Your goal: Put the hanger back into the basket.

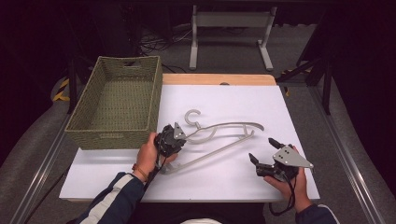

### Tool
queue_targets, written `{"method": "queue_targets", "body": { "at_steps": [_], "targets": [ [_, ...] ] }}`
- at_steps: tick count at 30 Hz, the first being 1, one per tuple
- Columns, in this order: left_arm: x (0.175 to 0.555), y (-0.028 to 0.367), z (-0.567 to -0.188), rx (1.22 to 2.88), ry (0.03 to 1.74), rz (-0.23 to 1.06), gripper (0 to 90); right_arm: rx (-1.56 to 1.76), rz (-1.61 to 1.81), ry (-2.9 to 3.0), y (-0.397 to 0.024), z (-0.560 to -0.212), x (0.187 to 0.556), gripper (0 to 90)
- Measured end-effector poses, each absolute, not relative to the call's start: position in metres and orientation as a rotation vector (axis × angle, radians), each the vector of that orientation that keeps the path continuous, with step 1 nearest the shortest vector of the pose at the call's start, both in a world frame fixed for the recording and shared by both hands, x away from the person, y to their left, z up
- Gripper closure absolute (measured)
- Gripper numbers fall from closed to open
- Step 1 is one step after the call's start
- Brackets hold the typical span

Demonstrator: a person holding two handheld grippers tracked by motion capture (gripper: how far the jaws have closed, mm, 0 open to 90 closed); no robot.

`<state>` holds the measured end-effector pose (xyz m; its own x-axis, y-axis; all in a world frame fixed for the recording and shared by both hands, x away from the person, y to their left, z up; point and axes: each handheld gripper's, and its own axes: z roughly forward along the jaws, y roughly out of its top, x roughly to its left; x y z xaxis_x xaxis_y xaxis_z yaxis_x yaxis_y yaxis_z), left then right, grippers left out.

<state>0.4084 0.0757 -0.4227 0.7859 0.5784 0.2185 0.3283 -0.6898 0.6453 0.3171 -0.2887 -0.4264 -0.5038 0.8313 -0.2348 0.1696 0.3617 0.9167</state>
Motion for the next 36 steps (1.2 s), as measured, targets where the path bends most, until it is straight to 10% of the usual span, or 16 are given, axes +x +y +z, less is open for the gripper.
{"method": "queue_targets", "body": {
  "at_steps": [36],
  "targets": [
    [0.399, 0.126, -0.323, 2.014, 0.766, 0.615, 81.4, 0.870, 1.170, 1.810, -0.297, -0.428, 0.316, 13.8]
  ]
}}
